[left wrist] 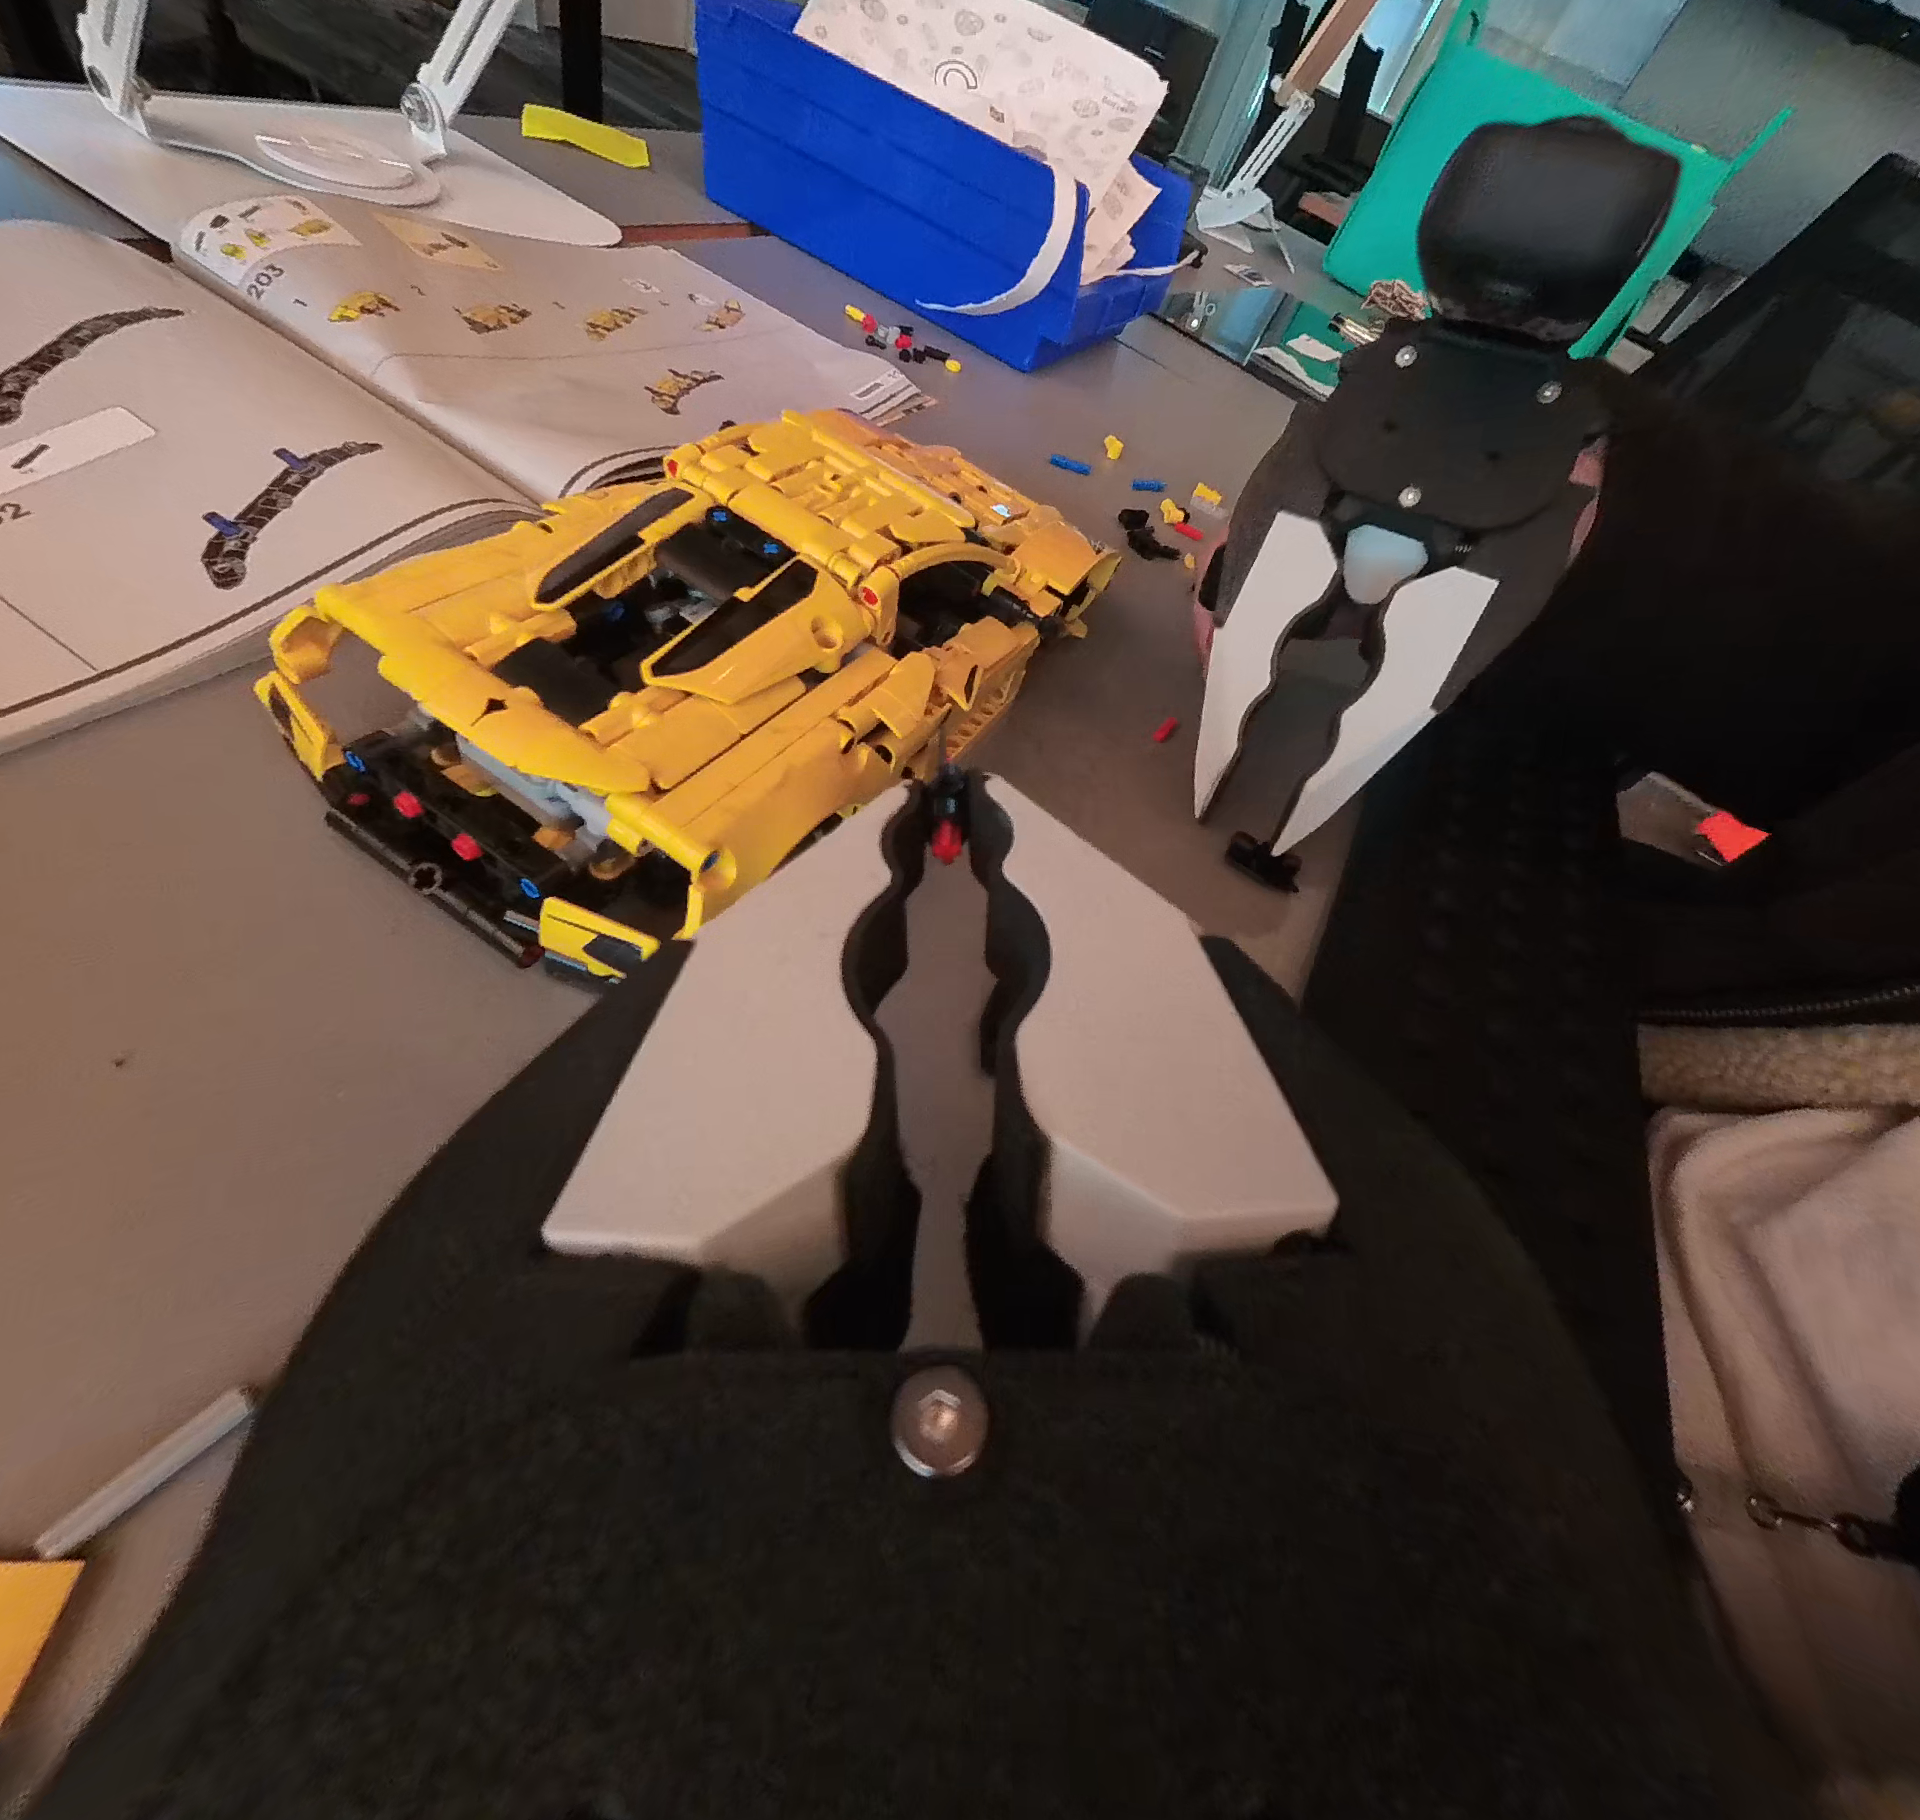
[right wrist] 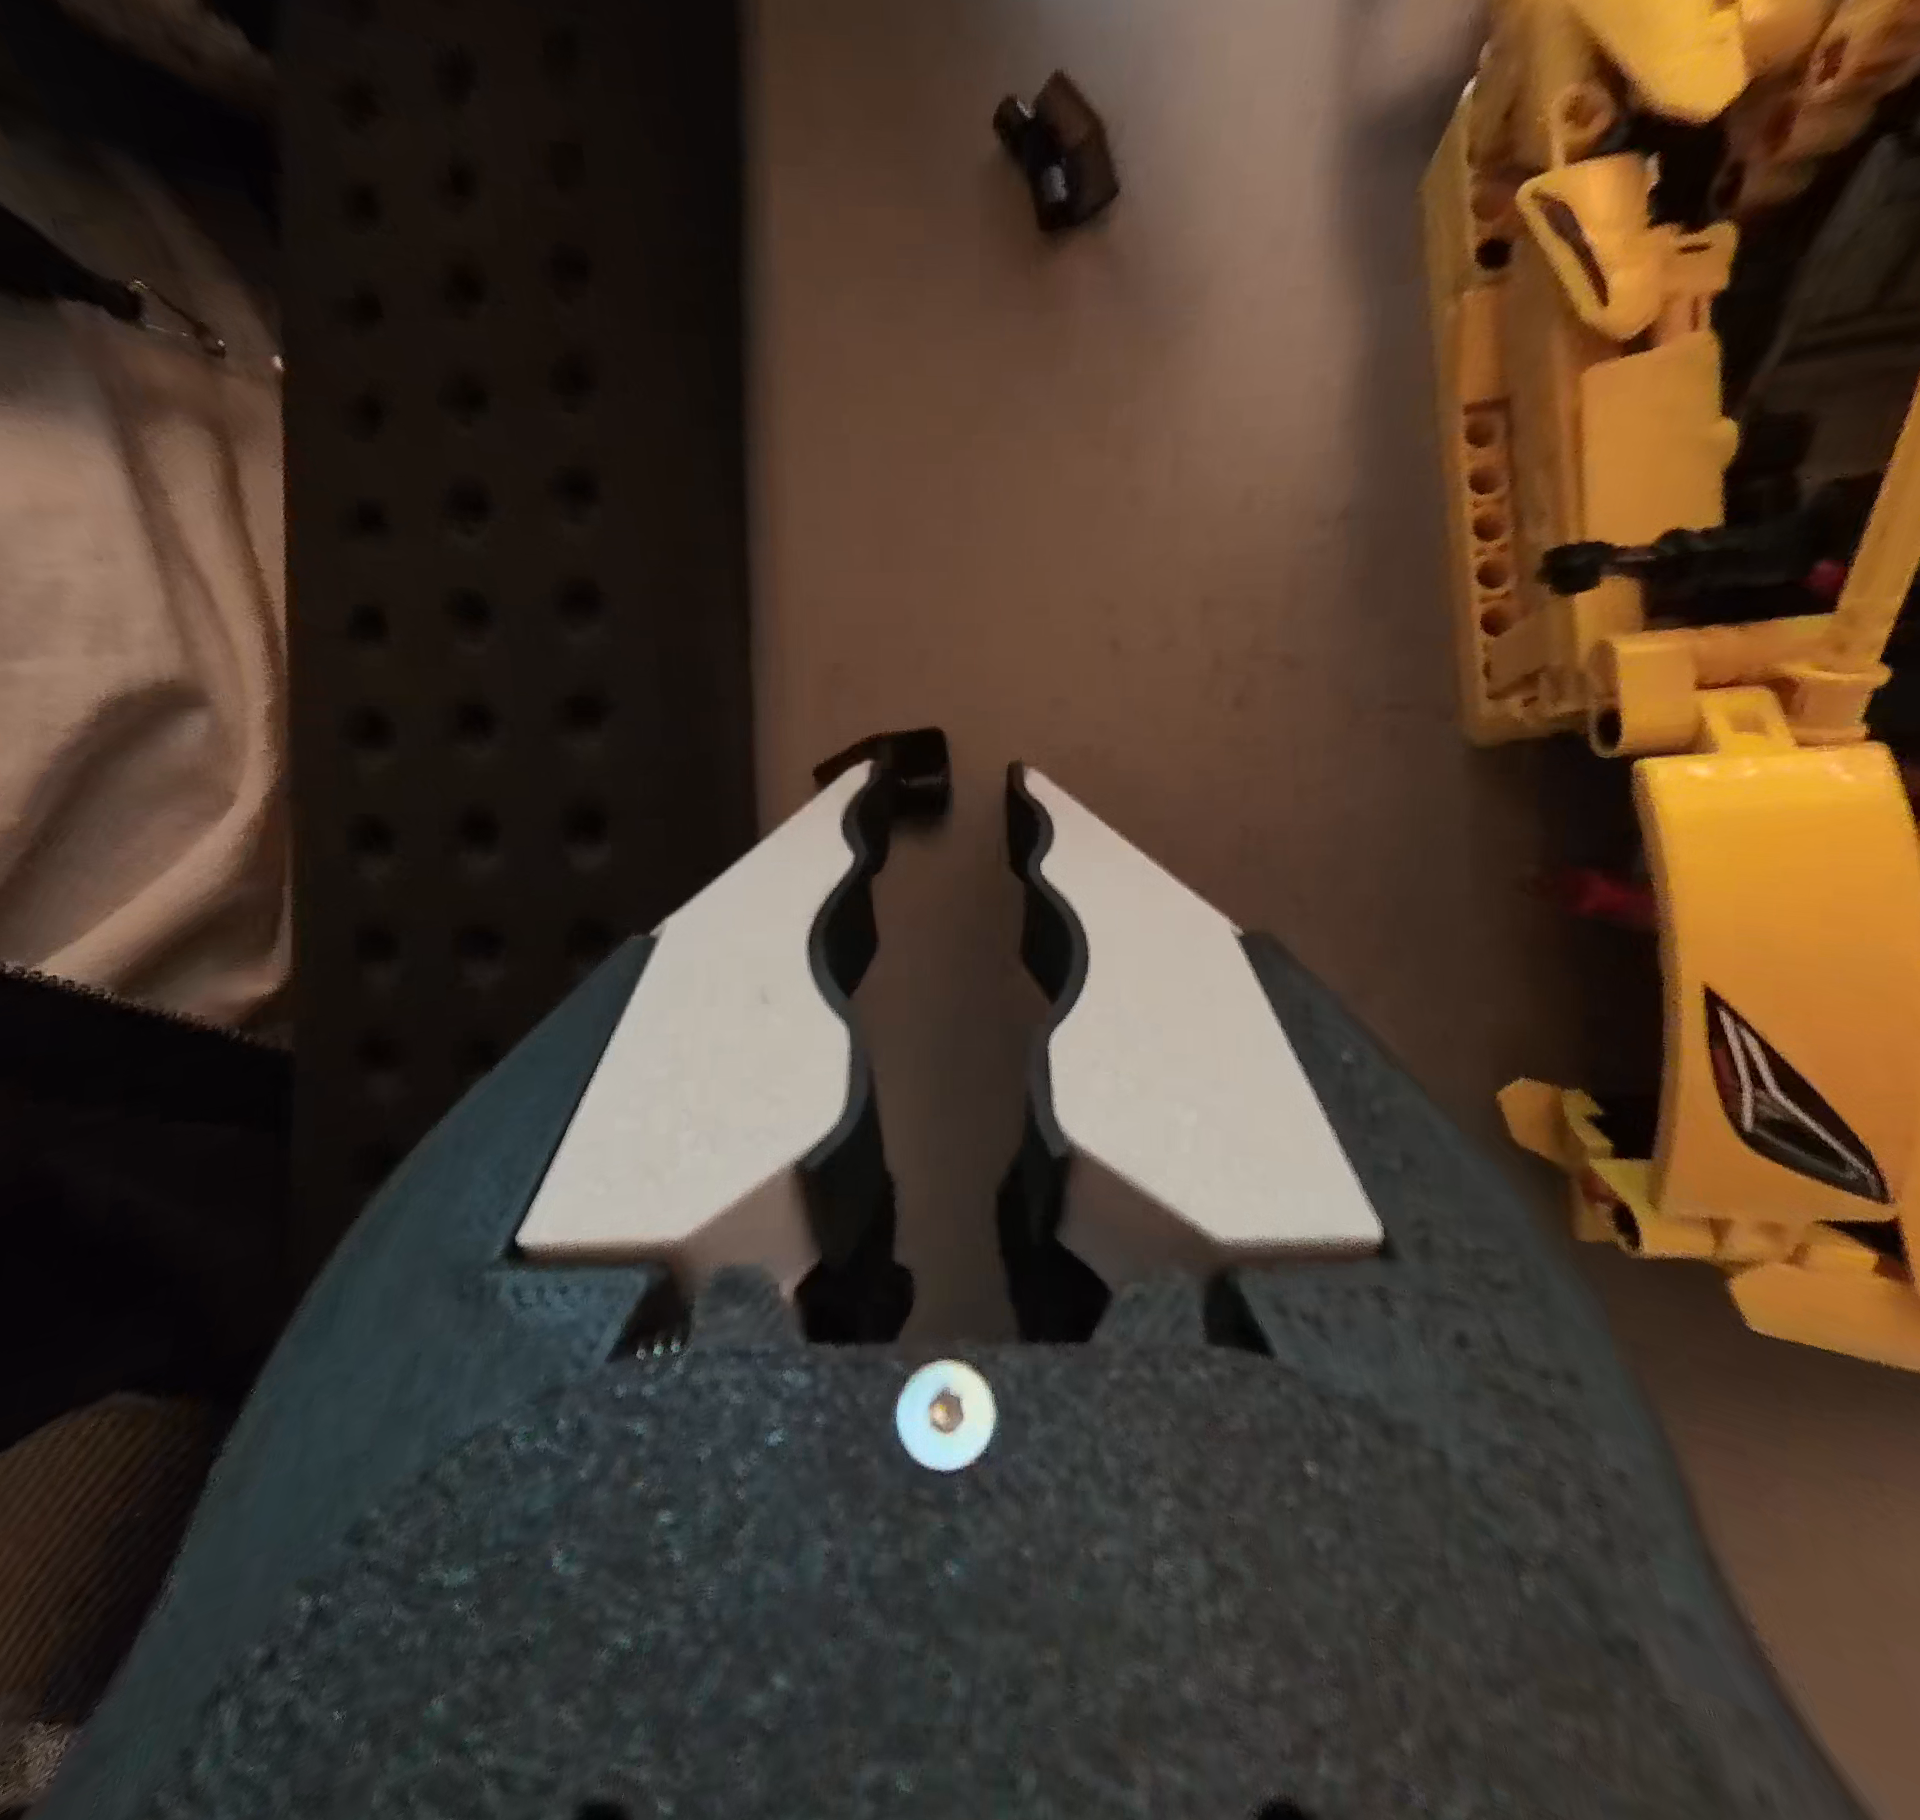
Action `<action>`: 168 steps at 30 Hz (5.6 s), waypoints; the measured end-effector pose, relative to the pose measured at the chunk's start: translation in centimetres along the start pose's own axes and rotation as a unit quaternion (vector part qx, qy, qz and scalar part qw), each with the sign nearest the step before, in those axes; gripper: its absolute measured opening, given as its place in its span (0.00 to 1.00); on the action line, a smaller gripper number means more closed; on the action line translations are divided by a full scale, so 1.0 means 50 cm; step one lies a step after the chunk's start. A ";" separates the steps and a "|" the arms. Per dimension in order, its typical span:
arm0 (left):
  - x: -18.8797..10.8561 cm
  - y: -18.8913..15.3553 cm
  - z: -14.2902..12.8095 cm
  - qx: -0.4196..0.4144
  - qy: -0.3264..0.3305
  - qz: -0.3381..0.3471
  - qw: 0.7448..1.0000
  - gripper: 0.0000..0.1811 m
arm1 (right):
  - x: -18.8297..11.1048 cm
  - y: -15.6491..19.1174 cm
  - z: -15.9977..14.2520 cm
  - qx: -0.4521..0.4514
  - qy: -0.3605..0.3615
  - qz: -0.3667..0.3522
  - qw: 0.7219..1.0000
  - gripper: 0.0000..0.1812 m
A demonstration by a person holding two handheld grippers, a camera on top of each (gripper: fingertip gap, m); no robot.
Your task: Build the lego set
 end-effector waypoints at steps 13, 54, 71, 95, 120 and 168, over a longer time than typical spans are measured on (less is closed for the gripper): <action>0.005 -0.008 -0.003 0.001 0.007 -0.018 1.000 0.04 | 0.014 0.055 0.013 -0.006 0.032 -0.028 0.999 0.07; 0.020 -0.048 -0.002 0.029 0.008 -0.095 0.995 0.04 | 0.037 0.040 0.028 -0.134 -0.004 -0.305 0.943 0.06; 0.018 -0.044 -0.002 0.020 0.004 -0.095 0.995 0.04 | 0.021 0.018 0.008 0.060 -0.119 -0.067 0.989 0.01; 0.019 -0.046 -0.003 0.020 0.008 -0.100 0.995 0.04 | 0.045 0.032 0.015 -0.083 -0.067 -0.115 0.988 0.10; -0.003 -0.018 0.010 -0.071 -0.044 -0.143 0.986 0.04 | 0.024 0.067 0.153 -0.231 -0.225 -0.390 0.863 0.09; 0.159 0.118 0.226 -0.086 -0.183 -0.272 0.941 0.04 | -0.186 -0.222 0.171 0.131 -0.510 0.095 0.845 0.07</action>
Point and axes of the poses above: each gripper's, where its closed fingertips meet, x out along the fingers, z out of its top, y = z × x across the jaws, the point moved 10 cm from there along -x, back along the fingers, and after that the axes turned 2 degrees about z, right-handed, at the moved point
